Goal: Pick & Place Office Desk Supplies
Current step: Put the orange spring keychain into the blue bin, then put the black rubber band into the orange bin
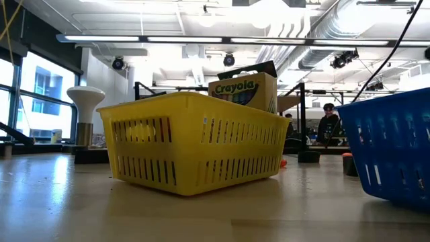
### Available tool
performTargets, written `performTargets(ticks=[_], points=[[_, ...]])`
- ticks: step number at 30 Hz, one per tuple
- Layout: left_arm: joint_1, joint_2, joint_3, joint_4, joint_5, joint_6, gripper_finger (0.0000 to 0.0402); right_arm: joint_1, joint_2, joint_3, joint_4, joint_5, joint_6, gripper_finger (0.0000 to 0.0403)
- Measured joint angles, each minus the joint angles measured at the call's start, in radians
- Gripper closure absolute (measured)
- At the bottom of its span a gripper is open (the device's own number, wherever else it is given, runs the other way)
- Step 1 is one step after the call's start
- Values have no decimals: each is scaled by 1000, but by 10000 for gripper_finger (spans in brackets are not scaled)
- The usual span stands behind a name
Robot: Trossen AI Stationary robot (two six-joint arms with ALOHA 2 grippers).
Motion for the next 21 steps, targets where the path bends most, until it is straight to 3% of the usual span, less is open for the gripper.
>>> performTargets(ticks=[10,16,21], points=[[-10,0,0,0,0,-3,315,-26,-82,0,-18,12,-120,219],[-9,0,0,0,0,-16,315,-33,-253,1,-242,156,-211,227],[-9,0,0,0,0,-18,315,-33,-375,1,-660,188,15,246]])
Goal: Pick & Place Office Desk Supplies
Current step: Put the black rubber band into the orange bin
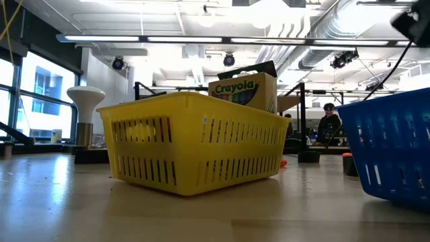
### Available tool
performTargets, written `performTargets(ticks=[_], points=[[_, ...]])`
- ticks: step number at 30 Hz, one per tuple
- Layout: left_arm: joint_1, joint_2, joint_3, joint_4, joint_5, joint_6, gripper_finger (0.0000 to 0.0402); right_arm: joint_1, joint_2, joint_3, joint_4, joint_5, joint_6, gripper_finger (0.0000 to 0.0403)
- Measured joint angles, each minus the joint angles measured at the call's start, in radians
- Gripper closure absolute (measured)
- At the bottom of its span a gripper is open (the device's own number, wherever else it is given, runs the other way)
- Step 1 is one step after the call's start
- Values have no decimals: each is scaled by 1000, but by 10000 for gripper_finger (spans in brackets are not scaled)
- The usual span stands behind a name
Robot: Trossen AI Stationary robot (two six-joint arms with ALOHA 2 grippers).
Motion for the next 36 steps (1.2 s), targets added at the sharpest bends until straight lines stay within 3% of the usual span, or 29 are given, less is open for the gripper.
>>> performTargets(ticks=[4,10,16,24,28,36], points=[[0,0,0,-1,0,0,315,-1,-25,-13,-256,76,271,255],[0,0,0,0,0,-17,315,-6,-21,-119,-203,94,396,257],[-1,0,0,-1,0,-30,315,-66,-20,-219,-64,72,356,257],[-1,0,0,-16,0,-29,315,-140,-20,-251,167,17,93,230],[-2,0,0,-19,0,-29,315,-160,-20,-251,197,-34,98,210],[-12,0,0,-35,0,-29,315,-163,2,-251,185,-41,170,146]])
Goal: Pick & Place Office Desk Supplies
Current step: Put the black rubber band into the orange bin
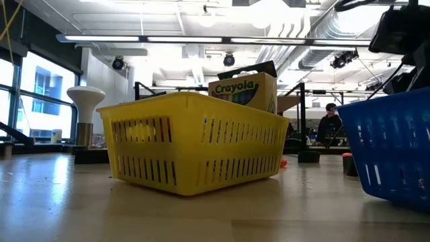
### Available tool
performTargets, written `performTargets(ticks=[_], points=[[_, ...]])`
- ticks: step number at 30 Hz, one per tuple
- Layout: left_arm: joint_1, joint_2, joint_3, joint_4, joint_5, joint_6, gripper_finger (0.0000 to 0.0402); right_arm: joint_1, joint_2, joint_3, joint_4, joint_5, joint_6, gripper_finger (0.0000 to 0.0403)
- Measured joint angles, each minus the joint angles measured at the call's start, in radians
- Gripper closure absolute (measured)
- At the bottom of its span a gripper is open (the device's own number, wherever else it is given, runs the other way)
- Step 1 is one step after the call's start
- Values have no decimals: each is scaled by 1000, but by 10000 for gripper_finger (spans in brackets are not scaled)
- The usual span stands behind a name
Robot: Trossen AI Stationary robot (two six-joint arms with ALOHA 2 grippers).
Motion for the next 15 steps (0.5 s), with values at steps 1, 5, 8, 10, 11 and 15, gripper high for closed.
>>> performTargets(ticks=[1,5,8,10,11,15], points=[[-3,0,0,0,0,0,315,0,14,0,1,-7,2,138],[-15,0,0,0,0,2,315,-4,108,0,30,-20,-26,111],[-22,0,0,0,0,28,315,-14,178,0,57,-26,-65,95],[-24,0,-1,0,0,33,315,-25,217,1,62,-23,-59,91],[-24,0,-1,0,0,33,315,-32,231,4,63,-23,-57,90],[-23,0,-2,0,0,33,315,-57,264,5,64,-32,-75,104]])
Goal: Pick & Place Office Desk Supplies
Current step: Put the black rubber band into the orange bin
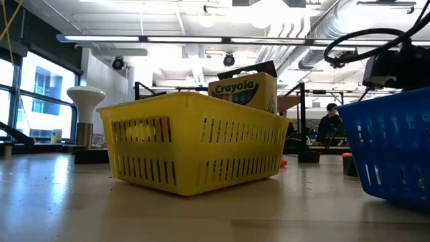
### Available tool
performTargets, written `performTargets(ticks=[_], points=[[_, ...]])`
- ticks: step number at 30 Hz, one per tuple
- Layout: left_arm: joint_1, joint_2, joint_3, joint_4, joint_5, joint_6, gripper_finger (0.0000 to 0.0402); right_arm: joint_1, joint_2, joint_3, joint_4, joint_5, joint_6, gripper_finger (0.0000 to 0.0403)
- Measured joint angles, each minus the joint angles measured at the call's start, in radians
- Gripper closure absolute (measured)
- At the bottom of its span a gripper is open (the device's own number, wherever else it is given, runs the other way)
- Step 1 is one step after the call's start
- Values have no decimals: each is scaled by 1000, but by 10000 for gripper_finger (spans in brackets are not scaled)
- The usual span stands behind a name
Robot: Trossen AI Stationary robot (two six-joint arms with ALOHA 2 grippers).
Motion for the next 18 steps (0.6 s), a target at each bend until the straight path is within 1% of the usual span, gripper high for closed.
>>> performTargets(ticks=[3,6,9,12,13,14,18], points=[[0,0,0,0,0,0,315,-7,0,0,1,-7,-19,138],[0,0,-1,-4,0,0,315,-8,-14,-2,2,-14,-42,193],[0,0,-1,-4,0,0,315,-8,-25,-3,-1,16,-49,267],[0,0,-1,-4,0,0,315,-9,-31,-5,-8,45,-61,354],[0,0,-1,-4,0,0,315,-9,-34,-5,-10,47,-71,377],[0,0,-1,-4,0,0,315,-9,-35,-5,-10,52,-72,388],[0,0,-1,-4,0,-1,315,-5,-35,25,-57,101,-72,397]])
